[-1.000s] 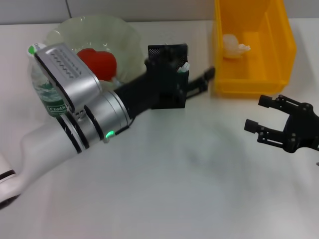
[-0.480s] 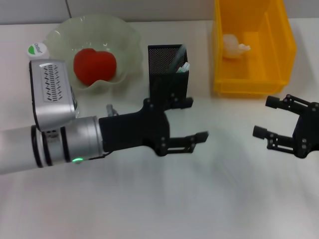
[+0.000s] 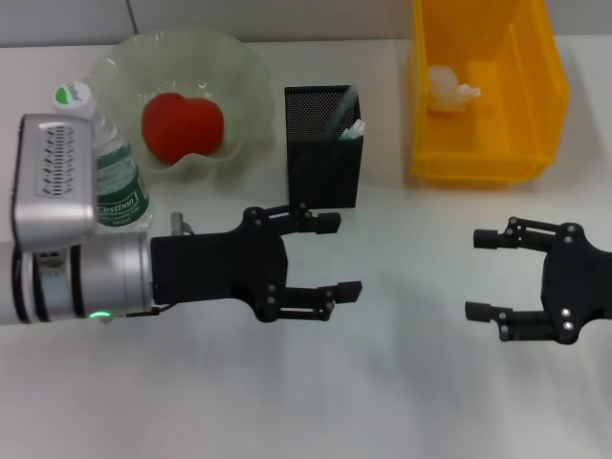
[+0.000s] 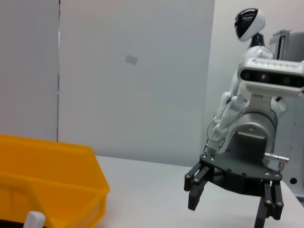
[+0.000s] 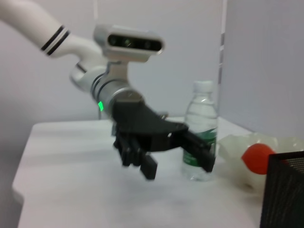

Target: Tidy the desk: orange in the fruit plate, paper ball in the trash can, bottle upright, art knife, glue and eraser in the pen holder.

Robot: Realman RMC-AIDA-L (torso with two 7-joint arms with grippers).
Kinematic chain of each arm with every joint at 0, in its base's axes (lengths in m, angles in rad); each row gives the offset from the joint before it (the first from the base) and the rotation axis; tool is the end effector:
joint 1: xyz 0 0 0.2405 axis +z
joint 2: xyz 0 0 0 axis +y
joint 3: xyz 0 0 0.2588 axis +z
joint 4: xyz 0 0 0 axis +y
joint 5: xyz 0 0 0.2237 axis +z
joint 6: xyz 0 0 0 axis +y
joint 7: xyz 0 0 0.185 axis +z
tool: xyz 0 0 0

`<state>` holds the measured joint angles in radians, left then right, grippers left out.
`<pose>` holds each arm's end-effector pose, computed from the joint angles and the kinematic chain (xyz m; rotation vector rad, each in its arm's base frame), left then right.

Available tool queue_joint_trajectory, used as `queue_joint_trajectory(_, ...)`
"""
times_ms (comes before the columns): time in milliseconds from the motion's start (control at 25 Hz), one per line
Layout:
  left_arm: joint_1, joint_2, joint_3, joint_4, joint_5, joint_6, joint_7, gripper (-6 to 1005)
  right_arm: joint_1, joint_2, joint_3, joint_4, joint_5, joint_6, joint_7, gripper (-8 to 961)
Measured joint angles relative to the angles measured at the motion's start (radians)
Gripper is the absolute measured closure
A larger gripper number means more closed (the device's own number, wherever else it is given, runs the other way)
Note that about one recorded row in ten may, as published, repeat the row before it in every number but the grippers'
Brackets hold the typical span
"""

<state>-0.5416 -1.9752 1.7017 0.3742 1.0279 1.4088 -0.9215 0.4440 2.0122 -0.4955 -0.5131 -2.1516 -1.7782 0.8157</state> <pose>-0.2207 0.3178 -0.1048 -2.8772 -0.2071 -0.8879 0.2988 0.2920 -0.0214 -2.7781 0.1012 0.7207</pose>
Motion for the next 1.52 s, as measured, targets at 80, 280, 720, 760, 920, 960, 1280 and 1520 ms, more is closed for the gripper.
queue_joint_trajectory(80,0.002,0.003,-0.013,0.001,0.012,0.014,0.0,175,0.005,-0.009,-0.016,0.0,-0.005,-0.003,-0.012,161)
queue_joint_trajectory(280,0.003,0.005,-0.03,-0.003,0.049,-0.004,-0.012,176,0.008,-0.039,-0.025,0.004,-0.005,-0.033,-0.045,161)
queue_joint_trajectory(720,0.001,0.012,-0.045,0.001,0.108,-0.015,-0.02,177,0.018,-0.059,-0.018,0.011,-0.003,-0.04,-0.034,161)
queue_joint_trajectory(760,0.001,0.012,-0.056,0.002,0.126,-0.012,-0.016,177,0.018,-0.059,-0.018,0.011,-0.003,-0.04,-0.034,161)
queue_joint_trajectory(920,0.011,0.012,-0.075,0.013,0.136,0.009,0.01,190,0.019,-0.054,-0.016,0.012,-0.001,-0.038,-0.033,162)
queue_joint_trajectory(960,0.013,0.013,-0.076,0.015,0.136,0.016,0.016,193,0.021,-0.053,-0.017,0.012,-0.001,-0.035,-0.03,162)
queue_joint_trajectory(1280,0.025,0.027,-0.085,0.015,0.137,0.054,0.028,195,0.037,-0.052,-0.024,0.021,-0.002,-0.026,-0.014,162)
queue_joint_trajectory(1520,0.029,0.041,-0.088,0.015,0.139,0.072,0.03,197,0.044,-0.042,-0.024,0.024,-0.004,-0.024,-0.01,162)
